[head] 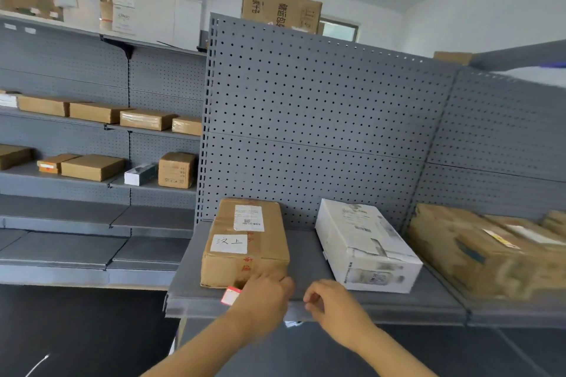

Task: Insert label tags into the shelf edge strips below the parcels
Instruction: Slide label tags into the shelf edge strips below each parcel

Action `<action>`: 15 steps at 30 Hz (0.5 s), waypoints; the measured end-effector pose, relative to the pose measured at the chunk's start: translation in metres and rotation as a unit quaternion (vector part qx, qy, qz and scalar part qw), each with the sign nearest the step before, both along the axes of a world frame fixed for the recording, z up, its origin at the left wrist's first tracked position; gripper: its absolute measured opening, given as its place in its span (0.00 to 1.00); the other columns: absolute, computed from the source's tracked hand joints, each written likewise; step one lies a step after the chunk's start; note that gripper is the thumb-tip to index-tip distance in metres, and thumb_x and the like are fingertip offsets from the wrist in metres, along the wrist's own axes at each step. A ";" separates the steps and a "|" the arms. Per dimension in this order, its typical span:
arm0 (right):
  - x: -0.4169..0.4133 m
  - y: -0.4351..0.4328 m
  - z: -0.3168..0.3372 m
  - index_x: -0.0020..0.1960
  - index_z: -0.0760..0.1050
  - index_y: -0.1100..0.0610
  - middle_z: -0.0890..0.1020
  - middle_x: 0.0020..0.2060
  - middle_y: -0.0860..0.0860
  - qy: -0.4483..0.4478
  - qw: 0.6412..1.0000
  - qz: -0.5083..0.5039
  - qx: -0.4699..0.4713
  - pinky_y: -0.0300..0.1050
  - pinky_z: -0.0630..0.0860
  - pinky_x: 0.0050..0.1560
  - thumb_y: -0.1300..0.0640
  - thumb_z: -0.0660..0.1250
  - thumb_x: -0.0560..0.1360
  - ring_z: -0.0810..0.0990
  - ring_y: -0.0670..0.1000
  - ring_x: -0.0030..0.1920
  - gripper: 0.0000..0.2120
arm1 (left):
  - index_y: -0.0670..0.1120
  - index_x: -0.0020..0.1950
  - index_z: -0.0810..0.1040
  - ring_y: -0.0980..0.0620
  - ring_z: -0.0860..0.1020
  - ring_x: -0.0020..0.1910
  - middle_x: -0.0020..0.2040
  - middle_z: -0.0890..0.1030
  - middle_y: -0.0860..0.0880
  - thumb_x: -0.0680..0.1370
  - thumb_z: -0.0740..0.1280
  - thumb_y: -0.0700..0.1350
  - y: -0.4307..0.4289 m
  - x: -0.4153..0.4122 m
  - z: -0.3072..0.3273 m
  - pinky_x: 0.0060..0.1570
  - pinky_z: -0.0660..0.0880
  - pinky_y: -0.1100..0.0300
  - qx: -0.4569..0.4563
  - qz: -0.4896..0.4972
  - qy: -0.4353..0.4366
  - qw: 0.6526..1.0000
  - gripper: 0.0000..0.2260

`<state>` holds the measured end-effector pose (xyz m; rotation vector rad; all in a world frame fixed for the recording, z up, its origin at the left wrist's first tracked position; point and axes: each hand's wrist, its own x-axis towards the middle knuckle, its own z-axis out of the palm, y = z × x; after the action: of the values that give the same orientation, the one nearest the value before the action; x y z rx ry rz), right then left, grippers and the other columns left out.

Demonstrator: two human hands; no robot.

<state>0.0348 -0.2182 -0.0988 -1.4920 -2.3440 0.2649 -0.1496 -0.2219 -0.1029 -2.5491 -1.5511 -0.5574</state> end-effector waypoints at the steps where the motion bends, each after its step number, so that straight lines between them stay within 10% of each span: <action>1: 0.012 -0.004 0.003 0.46 0.75 0.48 0.74 0.43 0.42 0.004 1.000 -0.007 0.005 0.36 0.71 0.51 0.56 0.64 0.76 0.73 0.43 0.48 0.04 | 0.44 0.55 0.74 0.43 0.73 0.53 0.54 0.76 0.43 0.77 0.56 0.40 0.003 0.011 0.003 0.48 0.64 0.54 0.004 -0.013 -0.009 1.000 0.10; 15: 0.247 -0.045 0.028 0.46 0.77 0.49 0.78 0.44 0.42 0.088 0.987 -0.126 -0.036 0.33 0.74 0.47 0.53 0.65 0.76 0.76 0.41 0.45 0.02 | 0.46 0.54 0.74 0.43 0.75 0.50 0.52 0.78 0.46 0.77 0.56 0.44 0.010 0.224 0.029 0.47 0.68 0.54 0.035 -0.120 0.014 0.992 0.10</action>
<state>0.2818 -0.2634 -0.0704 -1.7045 -2.0039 0.4016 0.0747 -0.2118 -0.0735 -2.6933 -1.2006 -0.5859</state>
